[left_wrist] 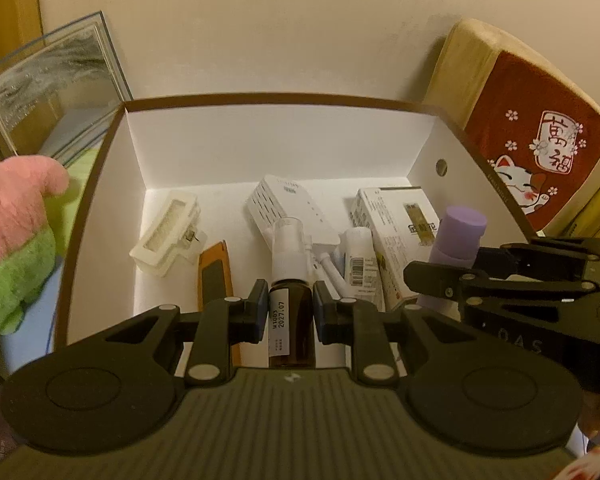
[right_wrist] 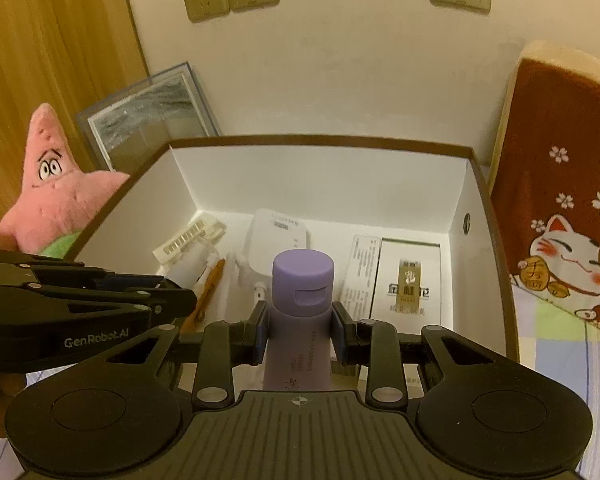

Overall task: Organize rigid objects
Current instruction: 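Lower both items into the box and open both tools, then withdraw both tools from the box back toward the table, then move left tool to black cable while right tool approaches toothbrush case, then close left tool on the black cable while right tool closes on toothbrush case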

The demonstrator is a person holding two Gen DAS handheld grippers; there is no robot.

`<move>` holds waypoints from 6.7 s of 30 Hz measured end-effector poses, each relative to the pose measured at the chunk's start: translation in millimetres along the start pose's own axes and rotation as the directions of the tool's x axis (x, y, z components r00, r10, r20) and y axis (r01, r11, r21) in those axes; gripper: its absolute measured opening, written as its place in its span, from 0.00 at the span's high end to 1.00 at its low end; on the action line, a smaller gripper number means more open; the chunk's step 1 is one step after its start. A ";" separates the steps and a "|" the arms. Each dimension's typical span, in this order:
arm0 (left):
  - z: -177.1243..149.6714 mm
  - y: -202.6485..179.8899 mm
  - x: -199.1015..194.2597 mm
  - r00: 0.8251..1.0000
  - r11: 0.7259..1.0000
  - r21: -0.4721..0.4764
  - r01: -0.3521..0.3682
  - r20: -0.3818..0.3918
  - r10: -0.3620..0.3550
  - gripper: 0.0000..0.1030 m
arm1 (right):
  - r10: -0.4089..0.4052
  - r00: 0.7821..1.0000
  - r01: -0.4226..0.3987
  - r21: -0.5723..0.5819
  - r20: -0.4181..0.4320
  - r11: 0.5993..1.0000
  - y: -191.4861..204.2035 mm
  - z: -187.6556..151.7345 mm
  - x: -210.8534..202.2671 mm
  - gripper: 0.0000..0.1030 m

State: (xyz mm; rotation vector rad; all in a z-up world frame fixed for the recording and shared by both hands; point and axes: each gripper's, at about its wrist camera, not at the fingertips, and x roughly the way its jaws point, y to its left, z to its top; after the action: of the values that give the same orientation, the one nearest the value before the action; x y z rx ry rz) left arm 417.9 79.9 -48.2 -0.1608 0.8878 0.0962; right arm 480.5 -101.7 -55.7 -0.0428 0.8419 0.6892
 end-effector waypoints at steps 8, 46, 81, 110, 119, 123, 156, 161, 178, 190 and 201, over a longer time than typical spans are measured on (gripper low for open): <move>-0.5 -1.1 10.8 0.999 1.000 -0.002 0.025 -0.022 -0.025 0.81 | -0.006 1.000 0.007 0.012 -0.030 1.000 -1.3 0.7 10.3 0.72; -14.2 9.0 -39.9 0.999 1.000 0.009 -0.025 0.032 0.024 0.55 | -0.022 0.999 0.018 0.114 0.042 0.993 7.3 -16.4 -32.8 0.44; -114.9 -1.2 -145.3 0.999 0.999 -0.036 -0.025 0.040 0.026 0.50 | 0.061 0.996 -0.068 0.116 0.058 0.991 49.4 -94.8 -129.3 0.40; -191.3 10.7 -141.7 0.993 0.993 -0.097 -0.069 -0.103 0.059 0.48 | 0.066 0.989 -0.056 0.073 -0.135 0.996 65.6 -165.4 -106.7 0.40; -197.0 15.9 -127.6 0.989 0.990 -0.113 -0.087 -0.130 0.072 0.48 | 0.038 0.986 -0.035 0.025 -0.160 0.999 68.1 -167.1 -85.6 0.40; -197.5 17.0 -118.5 0.987 0.988 -0.120 -0.096 -0.141 0.079 0.48 | 0.019 0.985 -0.022 -0.015 -0.172 1.000 70.1 -165.7 -69.4 0.40; -179.7 22.7 -46.9 0.990 0.998 0.049 -0.030 -0.134 0.036 0.62 | -0.022 0.982 0.006 -0.088 -0.190 0.996 55.2 -165.7 -21.3 0.48; -182.8 31.7 -50.5 0.990 0.992 0.129 0.011 -0.141 0.007 0.66 | -0.024 0.980 0.011 -0.067 -0.196 0.998 50.3 -165.3 -23.1 0.48; -156.4 51.2 -39.0 0.989 0.999 0.011 -0.031 -0.147 0.032 0.65 | -0.036 0.979 0.020 -0.079 -0.202 0.997 52.6 -153.0 -7.7 0.44; -173.5 18.5 -47.1 0.986 0.995 0.090 0.043 -0.167 -0.027 0.86 | 0.010 0.982 -0.023 -0.065 -0.189 0.998 45.6 -165.0 -23.8 0.48; -183.9 1.1 -53.2 0.981 0.991 0.128 0.031 -0.195 -0.006 0.85 | 0.017 0.976 -0.034 -0.073 -0.219 0.997 54.7 -172.0 -30.7 0.48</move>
State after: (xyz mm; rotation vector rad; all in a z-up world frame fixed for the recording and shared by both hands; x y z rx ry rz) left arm 243.9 47.1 -121.0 -0.0562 1.0837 0.0042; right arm 319.1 -126.7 -138.5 -0.1800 1.0281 0.7502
